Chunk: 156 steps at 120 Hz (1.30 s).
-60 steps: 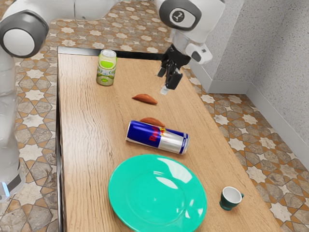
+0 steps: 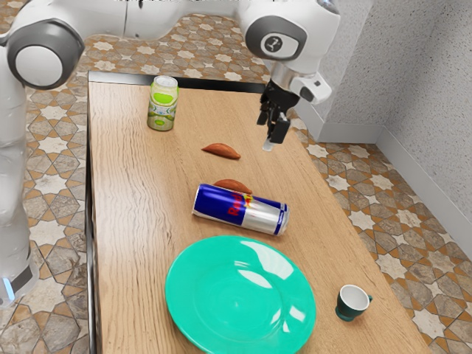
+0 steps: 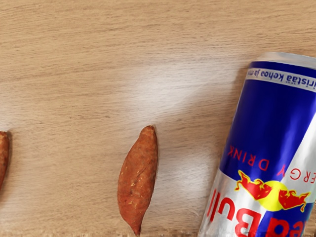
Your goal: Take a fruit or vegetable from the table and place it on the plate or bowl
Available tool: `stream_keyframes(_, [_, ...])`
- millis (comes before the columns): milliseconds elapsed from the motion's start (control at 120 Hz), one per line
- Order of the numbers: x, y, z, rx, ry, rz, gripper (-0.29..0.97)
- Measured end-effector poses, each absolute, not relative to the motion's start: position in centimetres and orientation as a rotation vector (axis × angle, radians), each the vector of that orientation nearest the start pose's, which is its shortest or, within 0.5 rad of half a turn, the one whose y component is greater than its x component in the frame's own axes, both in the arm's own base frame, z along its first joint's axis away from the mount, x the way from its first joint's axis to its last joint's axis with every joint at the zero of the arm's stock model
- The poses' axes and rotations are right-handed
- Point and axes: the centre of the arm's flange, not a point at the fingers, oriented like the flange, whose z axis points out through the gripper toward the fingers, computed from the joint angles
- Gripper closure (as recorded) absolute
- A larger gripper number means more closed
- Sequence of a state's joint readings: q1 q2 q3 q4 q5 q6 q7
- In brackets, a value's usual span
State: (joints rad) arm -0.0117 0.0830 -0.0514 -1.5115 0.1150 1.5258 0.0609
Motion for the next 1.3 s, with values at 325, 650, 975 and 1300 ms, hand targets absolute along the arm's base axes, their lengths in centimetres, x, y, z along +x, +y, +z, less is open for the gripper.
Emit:
stream_keyframes(325, [53.4, 1.6, 55.8, -3.050, 0.106, 0.226, 0.00])
stream_keyframes(650, [50.4, 1.8, 51.2, -3.057, 0.127, 0.163, 0.00])
stream_keyframes(975, [49.1, 4.2, 50.7, -3.074, 0.067, 0.063, 0.00])
stream_keyframes(1300, [51.3, 4.4, 49.4, -2.952, 0.183, 0.001, 0.00])
